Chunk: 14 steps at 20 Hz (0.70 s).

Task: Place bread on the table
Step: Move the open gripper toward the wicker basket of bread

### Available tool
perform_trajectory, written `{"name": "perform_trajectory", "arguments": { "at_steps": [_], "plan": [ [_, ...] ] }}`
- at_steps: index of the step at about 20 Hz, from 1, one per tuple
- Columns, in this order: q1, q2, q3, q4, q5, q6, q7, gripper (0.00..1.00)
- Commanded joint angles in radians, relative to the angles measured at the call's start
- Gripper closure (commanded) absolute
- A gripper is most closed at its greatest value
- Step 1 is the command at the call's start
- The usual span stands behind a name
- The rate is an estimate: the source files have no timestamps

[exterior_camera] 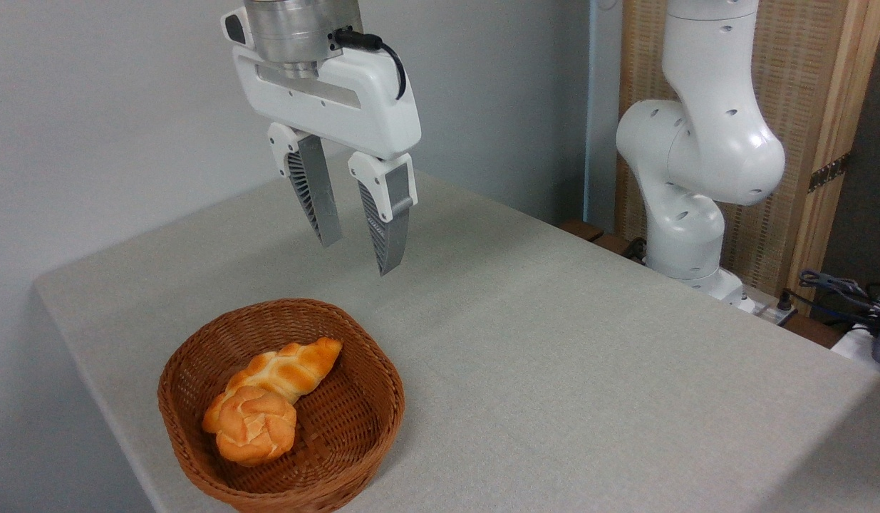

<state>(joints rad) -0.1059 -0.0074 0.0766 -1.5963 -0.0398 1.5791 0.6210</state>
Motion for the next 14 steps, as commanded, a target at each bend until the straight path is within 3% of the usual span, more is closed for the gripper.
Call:
{"name": "perform_trajectory", "arguments": {
  "at_steps": [1, 14],
  "plan": [
    [0.002, -0.011, 0.006, 0.009, 0.001, -0.028, 0.019, 0.0],
    [-0.001, -0.003, -0.003, 0.004, 0.0, 0.008, 0.017, 0.0]
  ]
}}
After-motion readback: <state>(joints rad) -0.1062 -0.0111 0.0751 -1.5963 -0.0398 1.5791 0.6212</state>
